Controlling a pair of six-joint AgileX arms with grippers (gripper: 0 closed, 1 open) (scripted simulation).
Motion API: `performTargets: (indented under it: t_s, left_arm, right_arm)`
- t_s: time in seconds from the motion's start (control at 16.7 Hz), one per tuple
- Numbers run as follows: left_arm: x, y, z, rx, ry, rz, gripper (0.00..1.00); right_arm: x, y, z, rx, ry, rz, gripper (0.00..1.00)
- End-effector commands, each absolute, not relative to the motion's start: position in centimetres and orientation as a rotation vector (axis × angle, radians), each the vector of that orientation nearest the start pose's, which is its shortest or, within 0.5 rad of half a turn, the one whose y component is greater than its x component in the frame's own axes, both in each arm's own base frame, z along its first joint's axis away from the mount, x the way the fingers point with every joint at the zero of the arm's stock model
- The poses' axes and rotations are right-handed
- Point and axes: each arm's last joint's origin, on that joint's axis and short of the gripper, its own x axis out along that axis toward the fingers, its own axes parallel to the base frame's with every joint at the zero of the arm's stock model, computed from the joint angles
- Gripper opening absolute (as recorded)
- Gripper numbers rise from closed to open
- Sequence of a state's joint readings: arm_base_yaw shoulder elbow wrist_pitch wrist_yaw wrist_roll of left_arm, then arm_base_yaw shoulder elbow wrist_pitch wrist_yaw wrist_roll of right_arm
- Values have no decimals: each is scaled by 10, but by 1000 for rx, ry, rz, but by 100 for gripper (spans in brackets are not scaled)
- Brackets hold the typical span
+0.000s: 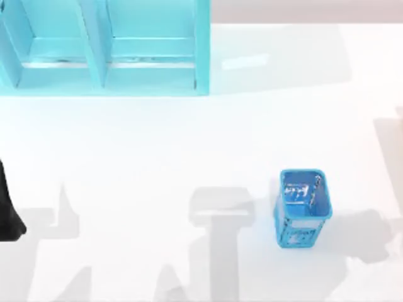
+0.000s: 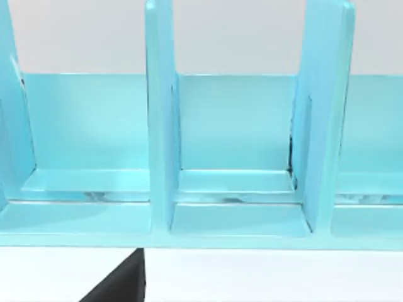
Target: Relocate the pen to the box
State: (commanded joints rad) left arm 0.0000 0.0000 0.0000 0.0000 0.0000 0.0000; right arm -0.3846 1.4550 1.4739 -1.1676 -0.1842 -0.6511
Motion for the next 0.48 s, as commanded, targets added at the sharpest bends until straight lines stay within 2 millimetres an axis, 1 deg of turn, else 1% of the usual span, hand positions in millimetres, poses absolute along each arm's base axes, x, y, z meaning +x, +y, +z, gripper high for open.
performTargets:
  t_s: [0.18,0.3,0.48]
  left_arm:
    - [106,-1,160,0,0,0,100]
    - [106,-1,160,0,0,0,100]
    - [106,-1,160,0,0,0,100]
  right_arm:
    - [267,-100,309,-247,1104,172,0]
    - [269,-99,295,-254,1106,172,0]
    - [269,-98,291,-262,1106,174,0]
